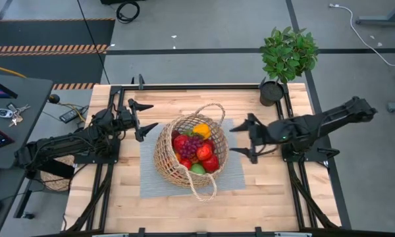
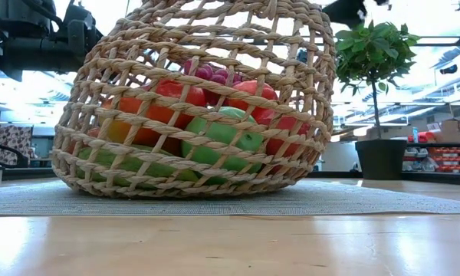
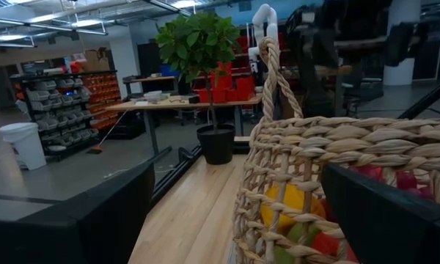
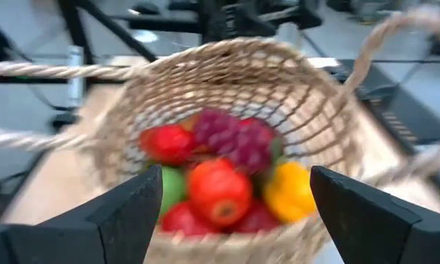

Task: Build produce basket
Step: Return to Home Position

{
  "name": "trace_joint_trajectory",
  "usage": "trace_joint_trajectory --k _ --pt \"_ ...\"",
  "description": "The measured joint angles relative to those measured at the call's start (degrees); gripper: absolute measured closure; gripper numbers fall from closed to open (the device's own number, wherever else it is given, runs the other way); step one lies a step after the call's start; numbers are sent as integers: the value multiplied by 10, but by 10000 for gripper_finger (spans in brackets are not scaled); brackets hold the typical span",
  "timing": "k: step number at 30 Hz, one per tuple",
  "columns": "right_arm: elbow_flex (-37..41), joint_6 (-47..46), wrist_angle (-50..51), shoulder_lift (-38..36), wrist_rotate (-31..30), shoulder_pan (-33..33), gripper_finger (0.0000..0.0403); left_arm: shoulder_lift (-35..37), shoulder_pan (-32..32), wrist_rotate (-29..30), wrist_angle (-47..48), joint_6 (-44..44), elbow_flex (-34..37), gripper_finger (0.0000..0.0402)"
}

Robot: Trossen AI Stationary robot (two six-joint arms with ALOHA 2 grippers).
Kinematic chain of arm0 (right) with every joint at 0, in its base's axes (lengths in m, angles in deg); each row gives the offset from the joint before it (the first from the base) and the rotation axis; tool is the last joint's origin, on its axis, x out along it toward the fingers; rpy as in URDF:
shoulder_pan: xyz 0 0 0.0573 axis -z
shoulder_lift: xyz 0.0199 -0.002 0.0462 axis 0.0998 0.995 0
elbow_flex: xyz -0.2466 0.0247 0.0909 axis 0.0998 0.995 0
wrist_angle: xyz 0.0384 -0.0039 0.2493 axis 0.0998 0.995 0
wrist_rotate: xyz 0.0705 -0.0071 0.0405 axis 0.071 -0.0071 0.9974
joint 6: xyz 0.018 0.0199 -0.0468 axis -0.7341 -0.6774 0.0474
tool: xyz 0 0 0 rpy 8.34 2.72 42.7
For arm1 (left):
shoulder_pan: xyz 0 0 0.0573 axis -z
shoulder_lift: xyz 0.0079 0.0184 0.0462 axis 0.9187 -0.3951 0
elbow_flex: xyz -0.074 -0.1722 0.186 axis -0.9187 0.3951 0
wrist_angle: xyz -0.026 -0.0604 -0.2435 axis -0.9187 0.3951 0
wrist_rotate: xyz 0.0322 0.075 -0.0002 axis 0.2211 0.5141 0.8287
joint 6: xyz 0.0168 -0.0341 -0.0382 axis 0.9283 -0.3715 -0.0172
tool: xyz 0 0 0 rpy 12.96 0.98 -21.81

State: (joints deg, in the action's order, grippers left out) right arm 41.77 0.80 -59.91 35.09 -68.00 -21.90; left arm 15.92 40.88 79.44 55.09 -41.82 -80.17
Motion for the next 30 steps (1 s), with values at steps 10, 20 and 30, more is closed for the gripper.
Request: trace_joint_trajectory --k 10,20,30 --pt "230 -31 -145 -200 45 6 54 0 0 0 0 0 0 4" --pt "353 -73 -196 -334 48 18 55 48 23 0 7 0 22 4" --pt "412 -113 -198 -405 35 28 55 159 67 0 204 0 56 4"
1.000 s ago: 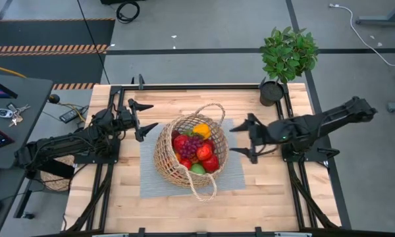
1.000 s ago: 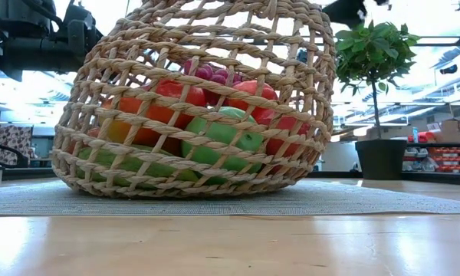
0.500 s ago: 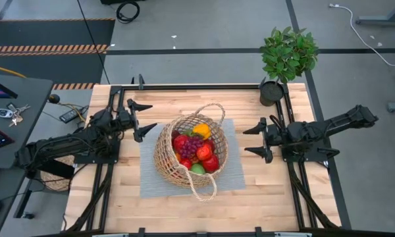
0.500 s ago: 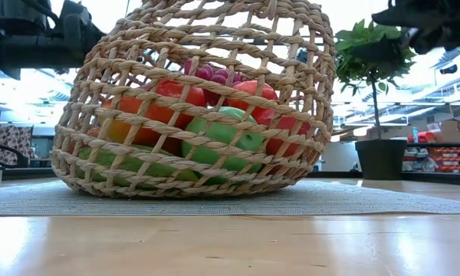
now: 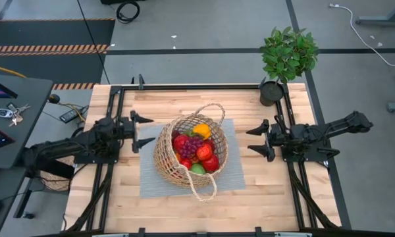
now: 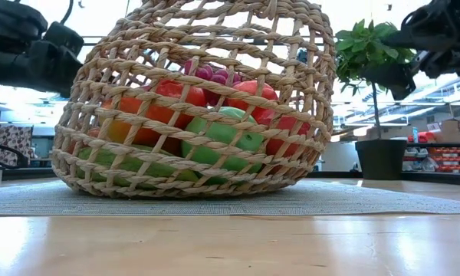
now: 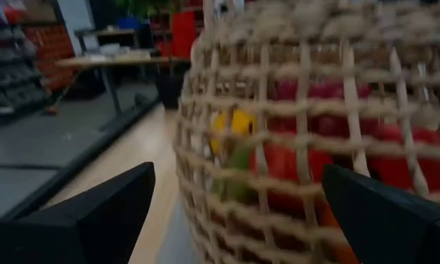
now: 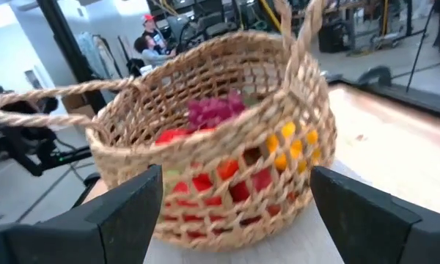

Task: Build produce basket
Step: Return to Home Position

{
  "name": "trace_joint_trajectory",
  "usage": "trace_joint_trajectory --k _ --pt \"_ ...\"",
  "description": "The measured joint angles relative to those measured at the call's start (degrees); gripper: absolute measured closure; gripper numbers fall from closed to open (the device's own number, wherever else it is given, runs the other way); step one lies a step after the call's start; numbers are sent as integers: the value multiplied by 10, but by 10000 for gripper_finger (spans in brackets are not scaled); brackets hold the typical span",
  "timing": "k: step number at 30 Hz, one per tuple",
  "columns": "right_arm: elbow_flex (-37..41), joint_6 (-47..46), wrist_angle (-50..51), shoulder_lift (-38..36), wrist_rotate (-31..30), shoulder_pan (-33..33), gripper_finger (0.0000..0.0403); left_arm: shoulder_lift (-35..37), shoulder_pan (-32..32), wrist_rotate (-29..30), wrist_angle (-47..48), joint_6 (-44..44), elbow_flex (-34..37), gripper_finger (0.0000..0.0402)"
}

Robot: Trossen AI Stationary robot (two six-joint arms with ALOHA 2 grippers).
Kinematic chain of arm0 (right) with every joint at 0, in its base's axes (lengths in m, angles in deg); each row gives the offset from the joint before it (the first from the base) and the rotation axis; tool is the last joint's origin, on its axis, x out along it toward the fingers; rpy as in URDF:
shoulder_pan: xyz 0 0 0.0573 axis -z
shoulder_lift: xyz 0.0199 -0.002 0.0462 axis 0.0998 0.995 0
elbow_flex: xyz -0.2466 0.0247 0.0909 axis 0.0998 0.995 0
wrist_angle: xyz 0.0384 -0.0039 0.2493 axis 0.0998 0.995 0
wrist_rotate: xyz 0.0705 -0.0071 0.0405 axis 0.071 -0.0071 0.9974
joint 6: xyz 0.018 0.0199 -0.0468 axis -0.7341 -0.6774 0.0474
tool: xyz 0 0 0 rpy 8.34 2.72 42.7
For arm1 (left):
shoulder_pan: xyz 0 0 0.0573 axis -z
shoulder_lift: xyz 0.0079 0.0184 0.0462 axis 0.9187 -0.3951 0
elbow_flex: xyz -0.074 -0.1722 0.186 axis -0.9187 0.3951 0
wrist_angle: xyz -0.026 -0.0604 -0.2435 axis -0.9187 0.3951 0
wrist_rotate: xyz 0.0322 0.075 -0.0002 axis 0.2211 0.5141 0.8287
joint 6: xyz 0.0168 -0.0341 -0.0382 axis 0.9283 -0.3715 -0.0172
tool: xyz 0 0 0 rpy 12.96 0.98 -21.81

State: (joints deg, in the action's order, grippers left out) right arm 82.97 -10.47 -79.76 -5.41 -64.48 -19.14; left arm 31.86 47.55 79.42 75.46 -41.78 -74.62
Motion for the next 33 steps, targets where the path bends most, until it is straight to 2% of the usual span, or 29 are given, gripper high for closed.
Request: trace_joint_trajectory --k 4,10,23,33 --pt "21 -30 -8 -12 -1 0 55 45 1 1 71 0 0 4" --pt "30 -38 -43 -16 -7 0 55 60 1 2 53 0 0 4" --pt "30 -37 -46 -16 12 0 55 59 9 2 55 0 0 4" --pt "30 -36 -46 -15 12 0 55 56 50 1 49 0 1 4"
